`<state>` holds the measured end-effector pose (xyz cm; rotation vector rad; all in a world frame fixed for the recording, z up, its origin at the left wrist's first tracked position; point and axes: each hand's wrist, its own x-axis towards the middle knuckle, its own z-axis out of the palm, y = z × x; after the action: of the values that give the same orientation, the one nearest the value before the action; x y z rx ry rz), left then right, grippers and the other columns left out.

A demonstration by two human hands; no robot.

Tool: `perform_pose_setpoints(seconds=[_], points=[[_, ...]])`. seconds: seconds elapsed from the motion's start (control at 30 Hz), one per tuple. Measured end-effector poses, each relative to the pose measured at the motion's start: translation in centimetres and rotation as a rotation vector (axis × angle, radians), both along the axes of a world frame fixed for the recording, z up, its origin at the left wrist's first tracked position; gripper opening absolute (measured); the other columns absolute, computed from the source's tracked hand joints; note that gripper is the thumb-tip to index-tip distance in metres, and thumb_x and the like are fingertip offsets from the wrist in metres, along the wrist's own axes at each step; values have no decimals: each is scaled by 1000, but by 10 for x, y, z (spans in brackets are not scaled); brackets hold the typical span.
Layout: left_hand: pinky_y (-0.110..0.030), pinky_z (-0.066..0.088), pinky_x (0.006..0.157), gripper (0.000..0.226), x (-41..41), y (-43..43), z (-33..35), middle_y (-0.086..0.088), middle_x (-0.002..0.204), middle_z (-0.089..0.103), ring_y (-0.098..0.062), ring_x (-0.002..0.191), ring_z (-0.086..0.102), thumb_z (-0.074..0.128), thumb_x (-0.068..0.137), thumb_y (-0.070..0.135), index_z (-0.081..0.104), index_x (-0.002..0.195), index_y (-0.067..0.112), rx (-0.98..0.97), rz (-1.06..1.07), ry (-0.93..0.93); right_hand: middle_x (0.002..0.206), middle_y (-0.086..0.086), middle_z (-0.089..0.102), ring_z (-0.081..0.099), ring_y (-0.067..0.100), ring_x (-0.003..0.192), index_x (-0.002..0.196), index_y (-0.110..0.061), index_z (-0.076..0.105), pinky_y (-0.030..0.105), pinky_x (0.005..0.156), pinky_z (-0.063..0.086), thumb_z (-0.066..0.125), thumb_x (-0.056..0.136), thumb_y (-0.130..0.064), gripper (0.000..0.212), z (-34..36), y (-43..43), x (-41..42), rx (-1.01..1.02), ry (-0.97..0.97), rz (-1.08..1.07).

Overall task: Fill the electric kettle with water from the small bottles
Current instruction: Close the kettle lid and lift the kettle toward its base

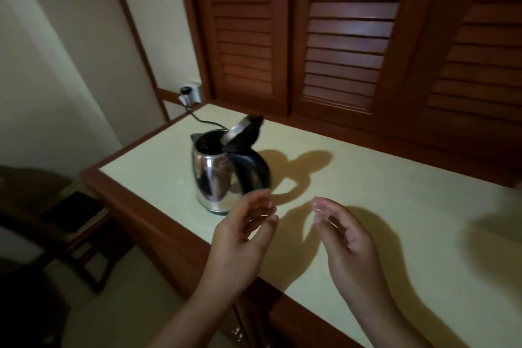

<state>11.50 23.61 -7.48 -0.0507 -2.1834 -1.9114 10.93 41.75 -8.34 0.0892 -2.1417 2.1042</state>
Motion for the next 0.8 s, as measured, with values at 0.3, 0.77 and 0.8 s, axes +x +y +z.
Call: perform_pose_setpoints(seconds=[0.3,0.77,0.8], points=[[-25,59,94,27,-27,-115,13,6,108,77,-11,108,74,71,98,6,73,115,26,-62,75,62,129,-26,63,55,-6,125,124,-46,63,26,102,45,63,91,-46,33,28,-77,-37,57,74,-127],[-27,56,88,16,-105,-216,4,15,104,76,-9,100,72,70,97,32,73,108,44,-10,-190,19,125,-14,61,51,-31,96,134,-19,56,-8,74,36,65,95,-28,41,58,-192,-62,201,225,-625],[-27,56,88,16,-104,-219,3,14,106,77,-10,102,73,70,95,36,73,108,45,-1,-210,12,127,-11,61,50,-32,95,133,-19,57,-8,73,36,65,96,-28,39,61,-195,-63,222,220,-643]])
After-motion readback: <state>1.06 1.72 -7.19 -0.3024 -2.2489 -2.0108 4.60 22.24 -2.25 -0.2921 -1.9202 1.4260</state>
